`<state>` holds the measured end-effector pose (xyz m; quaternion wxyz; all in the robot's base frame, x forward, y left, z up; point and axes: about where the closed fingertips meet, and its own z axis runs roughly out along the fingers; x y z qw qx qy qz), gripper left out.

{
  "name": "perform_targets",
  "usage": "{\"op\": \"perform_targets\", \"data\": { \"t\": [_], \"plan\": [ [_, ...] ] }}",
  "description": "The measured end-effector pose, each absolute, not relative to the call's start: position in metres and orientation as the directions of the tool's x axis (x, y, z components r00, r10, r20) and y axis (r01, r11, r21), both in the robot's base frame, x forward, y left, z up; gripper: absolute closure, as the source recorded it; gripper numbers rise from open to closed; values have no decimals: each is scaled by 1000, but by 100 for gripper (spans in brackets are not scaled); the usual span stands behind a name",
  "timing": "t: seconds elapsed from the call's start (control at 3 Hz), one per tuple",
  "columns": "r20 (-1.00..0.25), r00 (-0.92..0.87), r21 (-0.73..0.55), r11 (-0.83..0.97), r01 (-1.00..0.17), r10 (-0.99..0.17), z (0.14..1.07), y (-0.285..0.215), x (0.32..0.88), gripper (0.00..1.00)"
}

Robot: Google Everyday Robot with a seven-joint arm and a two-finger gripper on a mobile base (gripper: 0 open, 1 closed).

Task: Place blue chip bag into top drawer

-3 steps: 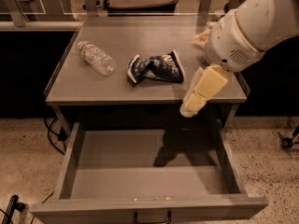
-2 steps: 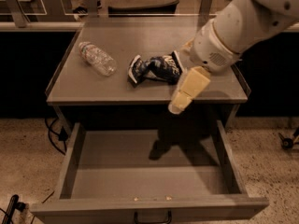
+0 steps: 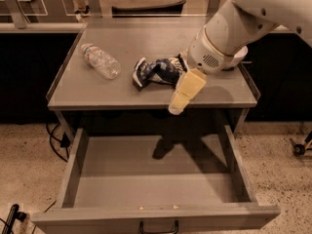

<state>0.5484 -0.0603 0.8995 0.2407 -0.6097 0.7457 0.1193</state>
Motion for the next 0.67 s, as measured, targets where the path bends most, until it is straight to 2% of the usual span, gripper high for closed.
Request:
{"op": "perform_targets", "data": {
  "t": [0.33,0.67],
  "plan": [
    [-485,-145,-128,234,-964,-862,898,-60,541,0],
    [-478,-143,-157,245,-957,-867,895,-56,560,0]
  ]
}}
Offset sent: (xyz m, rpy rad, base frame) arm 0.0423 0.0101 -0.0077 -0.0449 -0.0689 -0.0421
